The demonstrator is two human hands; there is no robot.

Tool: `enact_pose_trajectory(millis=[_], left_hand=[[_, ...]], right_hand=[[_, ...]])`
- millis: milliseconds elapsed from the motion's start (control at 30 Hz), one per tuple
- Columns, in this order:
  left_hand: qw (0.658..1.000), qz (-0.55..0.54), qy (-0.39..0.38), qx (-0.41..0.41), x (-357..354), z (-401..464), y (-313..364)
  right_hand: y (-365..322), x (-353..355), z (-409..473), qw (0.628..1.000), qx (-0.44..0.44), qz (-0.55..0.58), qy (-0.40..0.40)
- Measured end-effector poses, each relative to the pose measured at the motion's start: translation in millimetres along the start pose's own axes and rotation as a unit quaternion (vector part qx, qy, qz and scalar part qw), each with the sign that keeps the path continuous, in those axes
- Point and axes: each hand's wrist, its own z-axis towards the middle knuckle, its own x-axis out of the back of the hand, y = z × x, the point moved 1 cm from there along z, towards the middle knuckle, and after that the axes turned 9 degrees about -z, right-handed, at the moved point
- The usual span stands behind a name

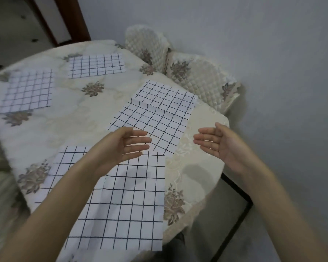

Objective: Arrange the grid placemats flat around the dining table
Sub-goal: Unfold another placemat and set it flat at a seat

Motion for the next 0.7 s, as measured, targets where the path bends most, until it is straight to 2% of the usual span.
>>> enact_pose_trajectory(millis=[267, 433, 700], left_hand=[[0.990, -0.071, 0.116, -0.033, 16.9, -9.7, -9.7], [0.974, -0.124, 0.181, -0.047, 47.8, -34.0, -22.4], [0.952, -0.174, 0.239, -0.072, 98.3, -67.7, -43.1]], right_hand=[[-27.4, -13.1, 63.4, 0.992, -0.008, -0.071, -0.107], [-33.8, -60.1, 85.8, 0.979, -0.014, -0.109, -0.171], [-28.5, -135.0, 94.3, 0.958, -0.012, -0.161, -0.236]])
